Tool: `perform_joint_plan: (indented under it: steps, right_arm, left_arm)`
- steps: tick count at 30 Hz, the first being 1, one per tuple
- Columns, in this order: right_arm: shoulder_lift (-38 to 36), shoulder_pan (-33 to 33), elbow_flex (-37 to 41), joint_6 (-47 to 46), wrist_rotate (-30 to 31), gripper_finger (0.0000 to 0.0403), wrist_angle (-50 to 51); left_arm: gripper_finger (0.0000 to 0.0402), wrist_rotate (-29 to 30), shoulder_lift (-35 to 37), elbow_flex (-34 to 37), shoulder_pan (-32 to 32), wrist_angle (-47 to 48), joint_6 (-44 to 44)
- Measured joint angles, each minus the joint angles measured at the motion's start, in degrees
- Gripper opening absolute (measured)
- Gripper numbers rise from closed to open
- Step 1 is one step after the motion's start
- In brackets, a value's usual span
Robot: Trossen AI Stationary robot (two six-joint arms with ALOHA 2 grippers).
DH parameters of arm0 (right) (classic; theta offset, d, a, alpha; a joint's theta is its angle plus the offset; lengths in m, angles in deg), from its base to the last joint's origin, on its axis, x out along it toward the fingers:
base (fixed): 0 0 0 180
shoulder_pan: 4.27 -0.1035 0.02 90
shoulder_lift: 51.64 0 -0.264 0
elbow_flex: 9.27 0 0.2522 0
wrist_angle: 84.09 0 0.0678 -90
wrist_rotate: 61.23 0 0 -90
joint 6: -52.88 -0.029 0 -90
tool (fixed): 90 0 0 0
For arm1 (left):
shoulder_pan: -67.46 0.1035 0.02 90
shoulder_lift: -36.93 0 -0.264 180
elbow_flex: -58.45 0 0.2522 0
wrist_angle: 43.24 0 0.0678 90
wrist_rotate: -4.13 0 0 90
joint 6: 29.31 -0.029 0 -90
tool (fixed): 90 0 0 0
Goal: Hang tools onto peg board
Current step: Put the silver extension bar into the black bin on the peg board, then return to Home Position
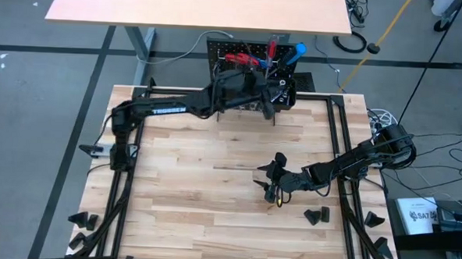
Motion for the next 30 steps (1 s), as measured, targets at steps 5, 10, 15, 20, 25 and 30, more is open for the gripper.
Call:
perform_joint_plan:
  steps: [5,10,15,20,25,30]
  right_arm:
    - [0.00,0.00,0.00,-0.04,-0.02,0.0238,0.04]
    - [0.00,0.02,-0.01,0.00,-0.03,0.0238,0.09]
    - [0.00,0.01,0.00,0.00,-0.02,0.0238,0.12]
    - [0.00,0.02,0.00,-0.13,-0.02,0.0238,0.11]
    - [0.00,0.02,0.00,-0.16,-0.02,0.0238,0.09]
    - [0.00,0.02,-0.01,-0.17,-0.02,0.0238,0.07]
  left_arm:
    - [0.0062,-0.46,-2.44,-2.92,1.47,0.73,0.17]
    - [0.0062,-1.37,-3.01,-2.95,1.57,1.25,-0.44]
    - [0.0062,-1.36,-2.87,-2.95,1.56,0.98,-2.29]
    - [0.0073,-0.32,-2.87,-2.95,1.53,2.53,-2.87]
    - [0.0162,3.45,-2.87,-2.95,1.29,3.86,-3.07]
    - [0.0224,4.30,-2.76,-2.95,0.86,4.32,-2.90]
